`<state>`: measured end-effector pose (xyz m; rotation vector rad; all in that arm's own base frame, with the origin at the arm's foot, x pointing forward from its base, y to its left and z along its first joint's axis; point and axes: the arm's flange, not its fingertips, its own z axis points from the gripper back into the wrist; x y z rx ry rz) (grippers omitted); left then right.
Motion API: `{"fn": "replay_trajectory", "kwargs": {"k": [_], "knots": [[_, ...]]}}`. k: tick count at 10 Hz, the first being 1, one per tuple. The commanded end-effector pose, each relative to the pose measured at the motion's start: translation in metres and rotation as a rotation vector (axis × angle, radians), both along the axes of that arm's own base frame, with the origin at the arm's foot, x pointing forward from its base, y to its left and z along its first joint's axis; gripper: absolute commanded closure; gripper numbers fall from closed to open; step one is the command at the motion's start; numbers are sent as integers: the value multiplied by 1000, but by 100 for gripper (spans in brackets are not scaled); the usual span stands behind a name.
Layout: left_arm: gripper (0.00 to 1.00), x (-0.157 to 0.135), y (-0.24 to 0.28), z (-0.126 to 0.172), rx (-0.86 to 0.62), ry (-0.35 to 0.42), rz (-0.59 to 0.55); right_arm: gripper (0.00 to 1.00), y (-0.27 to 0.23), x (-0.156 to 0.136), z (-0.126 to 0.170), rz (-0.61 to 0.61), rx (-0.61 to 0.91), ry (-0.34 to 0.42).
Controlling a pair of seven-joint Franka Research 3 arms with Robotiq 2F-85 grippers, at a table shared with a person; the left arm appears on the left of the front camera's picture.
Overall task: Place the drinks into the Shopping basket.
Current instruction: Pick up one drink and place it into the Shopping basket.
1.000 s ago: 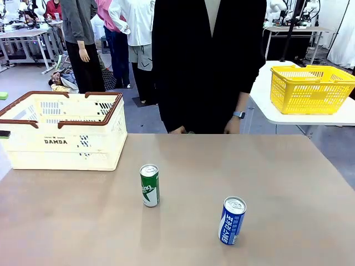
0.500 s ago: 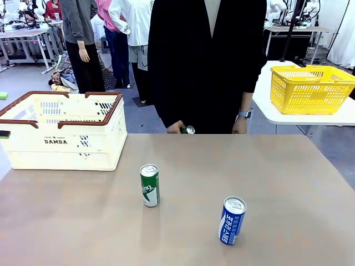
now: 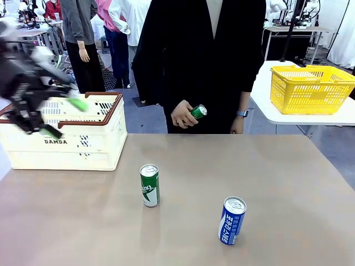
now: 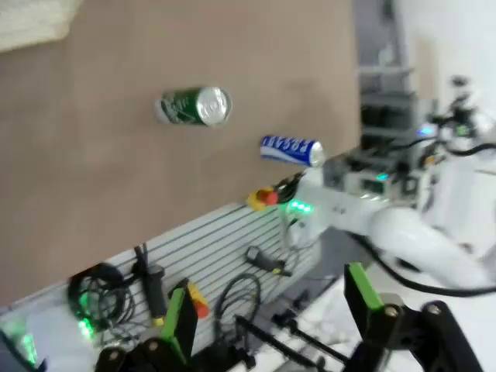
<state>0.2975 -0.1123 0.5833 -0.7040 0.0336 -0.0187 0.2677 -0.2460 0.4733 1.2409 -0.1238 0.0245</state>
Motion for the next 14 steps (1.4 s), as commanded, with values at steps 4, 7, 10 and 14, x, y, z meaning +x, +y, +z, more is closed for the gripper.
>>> {"fn": "replay_trajectory", "kwargs": {"k": [4,7,10,14], "knots": [[0,108,-124,-43,434,66,-222,0,0,-2,3,3,-2,20],[0,96,-29,-4,199,112,-221,0,0,-2,3,3,-2,20],[0,-21,147,32,-224,-95,-92,0,0,-2,3,3,-2,20],[0,-97,201,-43,-435,-189,7,0,0,-2,3,3,-2,20]]}}
